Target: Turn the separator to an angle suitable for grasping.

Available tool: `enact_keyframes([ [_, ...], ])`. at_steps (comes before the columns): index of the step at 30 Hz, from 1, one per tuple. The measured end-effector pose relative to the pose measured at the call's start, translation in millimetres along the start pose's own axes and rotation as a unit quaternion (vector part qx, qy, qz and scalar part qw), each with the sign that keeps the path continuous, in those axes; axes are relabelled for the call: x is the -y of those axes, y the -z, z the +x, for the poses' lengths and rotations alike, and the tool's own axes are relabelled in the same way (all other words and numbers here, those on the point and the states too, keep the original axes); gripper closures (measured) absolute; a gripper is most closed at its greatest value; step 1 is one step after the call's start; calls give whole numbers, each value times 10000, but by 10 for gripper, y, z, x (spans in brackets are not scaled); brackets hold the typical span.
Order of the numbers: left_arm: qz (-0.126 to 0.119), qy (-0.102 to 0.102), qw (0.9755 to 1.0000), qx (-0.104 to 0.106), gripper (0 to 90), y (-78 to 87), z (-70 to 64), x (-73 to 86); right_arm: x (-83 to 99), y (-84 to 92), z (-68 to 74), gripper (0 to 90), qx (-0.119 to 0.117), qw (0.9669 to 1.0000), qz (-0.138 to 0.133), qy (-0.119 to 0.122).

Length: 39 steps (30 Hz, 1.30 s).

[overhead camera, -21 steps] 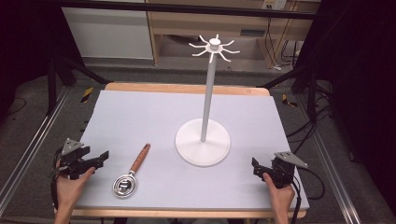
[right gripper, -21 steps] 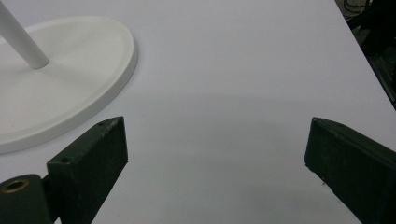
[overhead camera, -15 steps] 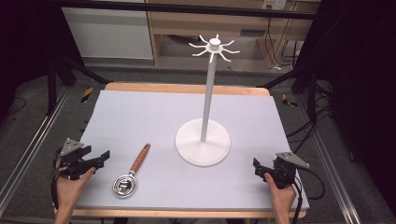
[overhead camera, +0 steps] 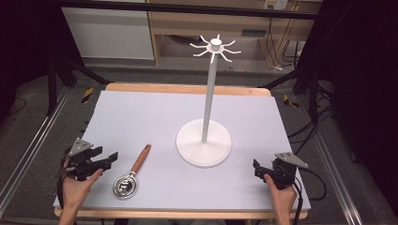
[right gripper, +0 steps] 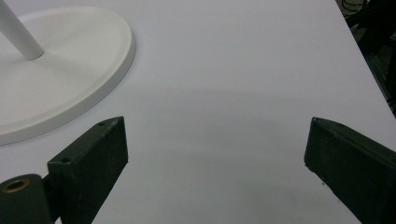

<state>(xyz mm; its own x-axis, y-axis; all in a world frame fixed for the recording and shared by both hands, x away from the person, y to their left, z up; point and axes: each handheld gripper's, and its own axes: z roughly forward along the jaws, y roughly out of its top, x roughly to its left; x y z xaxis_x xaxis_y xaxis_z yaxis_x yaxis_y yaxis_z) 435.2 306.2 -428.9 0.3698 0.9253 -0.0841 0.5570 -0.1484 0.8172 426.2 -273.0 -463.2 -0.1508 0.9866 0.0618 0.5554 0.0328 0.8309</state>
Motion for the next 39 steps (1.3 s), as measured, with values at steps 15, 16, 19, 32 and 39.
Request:
enact_keyframes([
  [15, 325, -405, 9982, 315, 394, -132, -276, -77, 0, -12, 30, 67, 53, 9999, 28, 147],
  [16, 369, -447, 9978, 328, 394, -138, -296, -81, 1, -10, 34, 67, 60, 9998, 18, 170],
  [19, 438, -516, 9972, 334, 395, -179, -354, -86, 3, -13, 40, 67, 82, 9998, 32, 193],
  [32, 886, -836, 9922, 282, 443, -333, -481, -50, 4, -34, 73, 67, 100, 9994, 114, 296],
  [39, 1150, -960, 9882, 310, 467, -431, -549, -12, 5, -40, 64, 67, 112, 9994, 153, 295],
])
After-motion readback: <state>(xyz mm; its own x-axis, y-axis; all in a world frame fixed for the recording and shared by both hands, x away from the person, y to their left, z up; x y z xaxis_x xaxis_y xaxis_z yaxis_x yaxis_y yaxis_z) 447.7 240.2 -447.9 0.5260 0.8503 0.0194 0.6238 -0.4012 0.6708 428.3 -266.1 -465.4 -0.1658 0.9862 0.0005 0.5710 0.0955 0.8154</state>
